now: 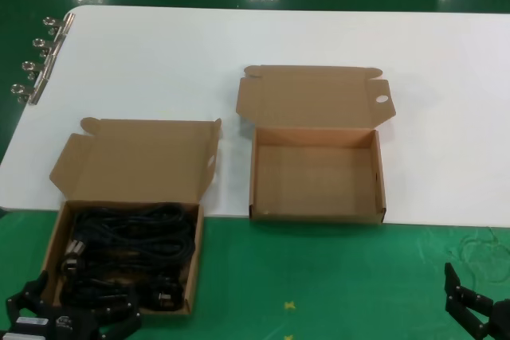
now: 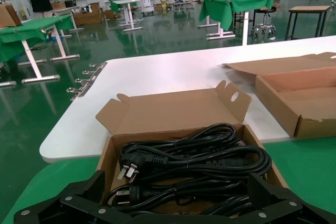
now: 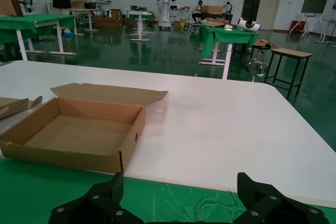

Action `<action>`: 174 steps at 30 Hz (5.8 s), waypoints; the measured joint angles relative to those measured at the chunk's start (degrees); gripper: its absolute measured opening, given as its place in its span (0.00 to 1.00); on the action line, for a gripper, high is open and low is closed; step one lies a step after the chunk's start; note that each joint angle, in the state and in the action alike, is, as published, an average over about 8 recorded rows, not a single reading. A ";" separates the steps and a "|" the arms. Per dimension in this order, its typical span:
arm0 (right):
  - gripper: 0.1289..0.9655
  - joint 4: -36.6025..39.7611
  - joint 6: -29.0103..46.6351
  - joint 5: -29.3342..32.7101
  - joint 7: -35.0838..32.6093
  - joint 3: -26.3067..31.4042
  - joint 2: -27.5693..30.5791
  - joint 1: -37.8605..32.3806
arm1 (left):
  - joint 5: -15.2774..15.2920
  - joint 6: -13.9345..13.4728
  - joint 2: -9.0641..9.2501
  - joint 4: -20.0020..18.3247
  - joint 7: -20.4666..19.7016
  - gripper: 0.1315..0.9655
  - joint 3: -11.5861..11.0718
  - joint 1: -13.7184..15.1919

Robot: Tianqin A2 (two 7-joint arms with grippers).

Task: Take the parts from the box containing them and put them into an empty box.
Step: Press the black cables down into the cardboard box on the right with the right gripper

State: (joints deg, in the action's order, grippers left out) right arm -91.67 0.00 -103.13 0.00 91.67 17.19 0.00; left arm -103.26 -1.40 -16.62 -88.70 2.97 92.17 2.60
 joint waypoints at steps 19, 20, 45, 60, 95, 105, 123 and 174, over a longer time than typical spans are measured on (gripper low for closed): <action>0.39 0.00 0.00 0.00 0.00 0.00 0.00 0.00 | 0.00 0.00 0.00 0.00 0.00 1.00 0.00 0.00; 0.36 0.00 0.00 0.00 0.00 0.00 0.00 0.00 | 0.00 0.00 0.00 0.00 0.00 1.00 0.00 0.00; 0.02 0.00 0.00 0.00 0.00 0.00 0.00 0.00 | 0.00 0.00 0.00 0.00 0.00 1.00 0.00 0.00; 0.09 0.00 0.00 0.00 0.00 0.00 0.00 0.00 | 0.00 0.00 0.00 0.00 0.00 1.00 0.00 0.00; 0.82 0.00 0.00 0.01 0.00 0.00 0.00 0.00 | 1.42 -21.56 -8.59 4.14 21.85 1.00 -2.17 8.70; 0.97 0.00 0.00 0.01 0.01 0.00 0.00 0.00 | 13.90 -31.27 -19.13 7.73 20.37 1.00 8.64 21.33; 1.00 0.00 0.00 0.01 0.01 0.00 0.00 0.00 | 44.88 -49.95 -18.22 24.40 4.21 1.00 26.43 51.43; 1.00 0.00 0.00 0.01 0.01 0.00 0.00 0.00 | 43.12 -50.72 -15.94 36.24 8.46 0.32 30.24 56.53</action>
State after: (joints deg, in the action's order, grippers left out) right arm -91.67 0.00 -103.13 0.01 91.67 17.19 0.00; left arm -60.14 -52.12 -32.56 -52.46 11.43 122.41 59.13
